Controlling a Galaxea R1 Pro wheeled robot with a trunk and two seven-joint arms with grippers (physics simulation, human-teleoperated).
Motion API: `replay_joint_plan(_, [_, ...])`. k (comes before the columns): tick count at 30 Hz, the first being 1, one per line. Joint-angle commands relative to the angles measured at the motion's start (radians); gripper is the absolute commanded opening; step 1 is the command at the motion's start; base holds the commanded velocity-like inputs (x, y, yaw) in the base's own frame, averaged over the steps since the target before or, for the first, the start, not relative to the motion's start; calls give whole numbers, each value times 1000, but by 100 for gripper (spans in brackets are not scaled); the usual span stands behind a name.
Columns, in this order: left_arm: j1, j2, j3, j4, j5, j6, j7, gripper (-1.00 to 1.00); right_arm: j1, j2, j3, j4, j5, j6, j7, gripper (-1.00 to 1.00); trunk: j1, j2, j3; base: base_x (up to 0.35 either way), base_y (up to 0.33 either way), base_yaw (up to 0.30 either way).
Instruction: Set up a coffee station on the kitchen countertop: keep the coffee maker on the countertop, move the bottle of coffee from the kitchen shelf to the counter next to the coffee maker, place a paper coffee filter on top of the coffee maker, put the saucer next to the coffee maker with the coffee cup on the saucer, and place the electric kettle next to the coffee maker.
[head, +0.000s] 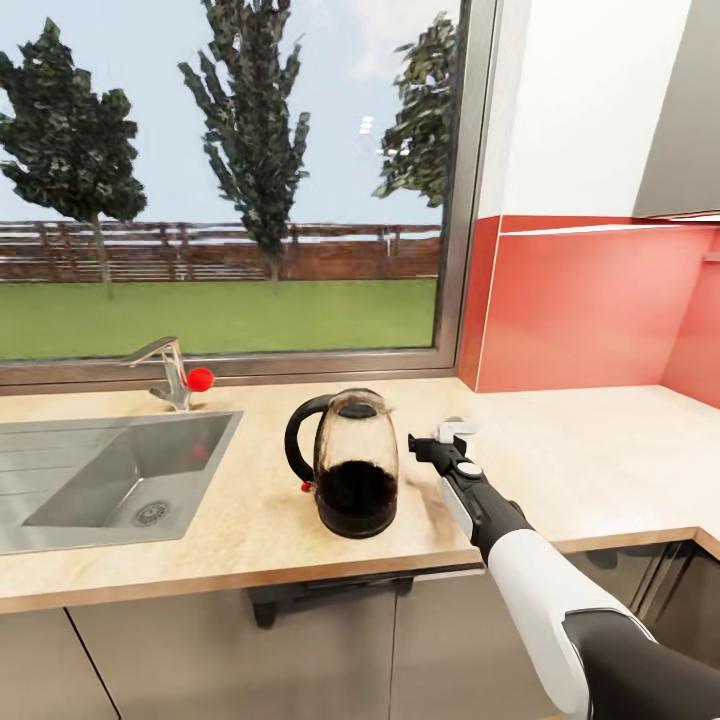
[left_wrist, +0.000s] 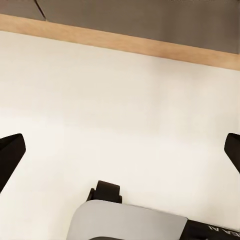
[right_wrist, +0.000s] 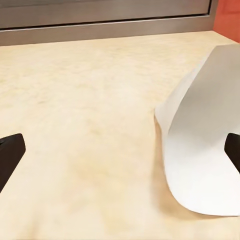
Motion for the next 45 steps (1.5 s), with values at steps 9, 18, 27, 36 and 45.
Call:
replay_joint_plan(9, [0,1,1,-2,7,-1,0,100,0,-5,2,-1,-1,3,-4,100,0,-1,-1,97,0,0])
replay_joint_plan(18, [0,1,1,-2,7,0,0,100,0,-6,2,3,-1,2,-5,100,0,-1,-1,64,-43,0])
replay_joint_plan(27, [0,1,1,-2,7,0,0,100,0,-8,0,21,-1,2,-5,100,0,-1,-1,8,-6,0])
replay_joint_plan(36, [0,1,1,-2,7,0,0,100,0,-8,0,41,-1,1,-5,100,0,-1,-1,25,0,0])
replay_joint_plan(45, [0,1,1,-2,7,1,0,100,0,-8,0,42,-1,1,-5,100,0,-1,-1,84,0,0])
